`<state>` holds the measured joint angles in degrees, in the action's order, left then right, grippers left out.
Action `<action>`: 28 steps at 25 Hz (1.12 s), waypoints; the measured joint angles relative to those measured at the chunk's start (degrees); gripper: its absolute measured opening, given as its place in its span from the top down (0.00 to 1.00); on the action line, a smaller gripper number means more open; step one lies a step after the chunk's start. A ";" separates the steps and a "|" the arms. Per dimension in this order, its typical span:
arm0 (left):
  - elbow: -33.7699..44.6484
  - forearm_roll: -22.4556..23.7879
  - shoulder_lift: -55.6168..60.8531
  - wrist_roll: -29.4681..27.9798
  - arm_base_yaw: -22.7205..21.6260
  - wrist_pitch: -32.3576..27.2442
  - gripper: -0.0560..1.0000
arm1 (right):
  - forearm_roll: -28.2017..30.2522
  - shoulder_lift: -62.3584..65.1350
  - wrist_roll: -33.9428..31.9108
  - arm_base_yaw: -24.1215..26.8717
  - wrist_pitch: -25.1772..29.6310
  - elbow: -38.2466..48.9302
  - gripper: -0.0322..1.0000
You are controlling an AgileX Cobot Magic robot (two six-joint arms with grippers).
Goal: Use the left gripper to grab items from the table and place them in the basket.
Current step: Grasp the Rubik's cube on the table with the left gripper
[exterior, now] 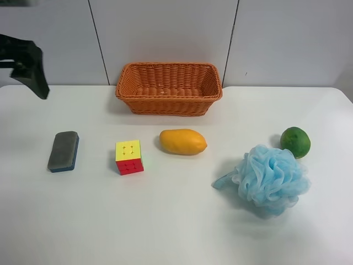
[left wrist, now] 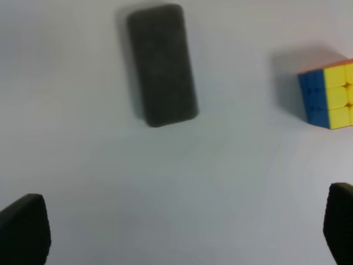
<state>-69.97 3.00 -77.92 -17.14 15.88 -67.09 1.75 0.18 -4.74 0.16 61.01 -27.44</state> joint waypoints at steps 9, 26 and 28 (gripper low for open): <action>-0.02 -3.00 -12.98 -8.75 9.85 8.55 0.01 | 0.00 0.00 0.00 0.00 0.00 0.00 0.01; -0.07 -11.57 -30.83 -9.82 11.99 22.82 0.01 | 0.00 0.00 0.00 0.00 0.00 0.00 0.01; -0.07 -11.60 -32.06 -9.82 11.99 24.12 0.01 | 0.00 0.00 0.00 0.00 0.00 0.00 0.01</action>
<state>-70.04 -8.60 -109.98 -26.96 27.88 -42.97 1.75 0.18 -4.74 0.16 61.01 -27.44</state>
